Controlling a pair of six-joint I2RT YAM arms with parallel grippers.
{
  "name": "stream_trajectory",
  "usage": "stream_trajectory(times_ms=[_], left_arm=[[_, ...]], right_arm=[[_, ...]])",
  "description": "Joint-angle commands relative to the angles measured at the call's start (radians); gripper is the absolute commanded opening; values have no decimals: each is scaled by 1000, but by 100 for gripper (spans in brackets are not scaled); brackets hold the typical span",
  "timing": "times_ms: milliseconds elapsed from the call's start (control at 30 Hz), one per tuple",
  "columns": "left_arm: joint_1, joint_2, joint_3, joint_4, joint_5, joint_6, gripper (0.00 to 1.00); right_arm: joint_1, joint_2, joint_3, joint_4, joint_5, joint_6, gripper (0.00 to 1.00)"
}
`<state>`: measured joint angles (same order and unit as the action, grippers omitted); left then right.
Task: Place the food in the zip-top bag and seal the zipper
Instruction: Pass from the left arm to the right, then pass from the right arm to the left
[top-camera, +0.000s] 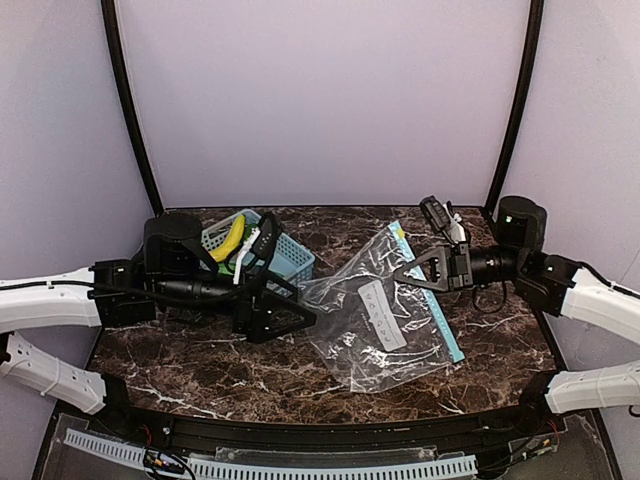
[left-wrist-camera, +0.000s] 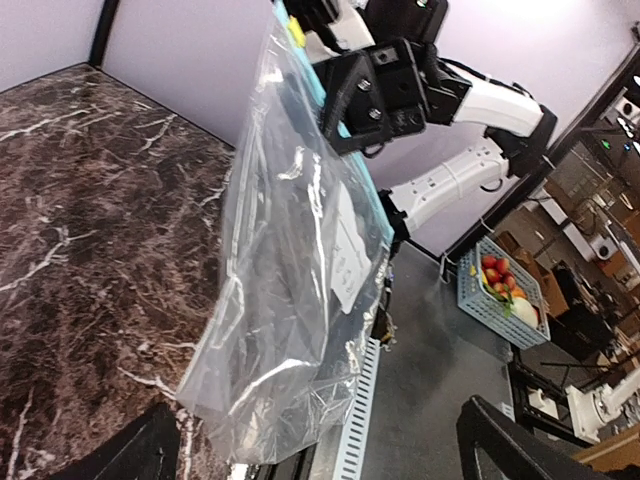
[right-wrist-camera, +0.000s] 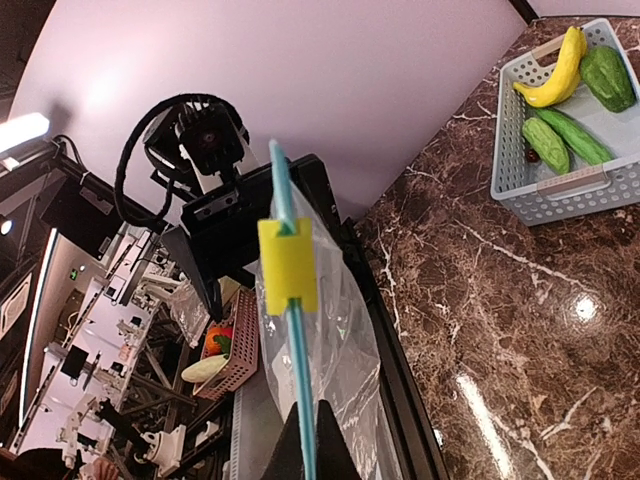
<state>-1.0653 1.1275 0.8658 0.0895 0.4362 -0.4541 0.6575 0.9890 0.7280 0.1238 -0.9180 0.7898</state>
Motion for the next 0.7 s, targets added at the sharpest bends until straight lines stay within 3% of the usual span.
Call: stream_trajectory(times_ms=[0,167,433,667], left_arm=[[27,-63,146,-335,-188,151,99],[31,-6,273,-443,-174,207,99],[30,164,383,-307,69,170,99],[30,264,441,-235,158,128,97]], right_arm=[[32,-23,67,-133,35,-107,0],[76,-26,81,-180,37,-135,0],[187,20,97,-158,73,-156,0],[247,64,115,-156,95,-182,0]])
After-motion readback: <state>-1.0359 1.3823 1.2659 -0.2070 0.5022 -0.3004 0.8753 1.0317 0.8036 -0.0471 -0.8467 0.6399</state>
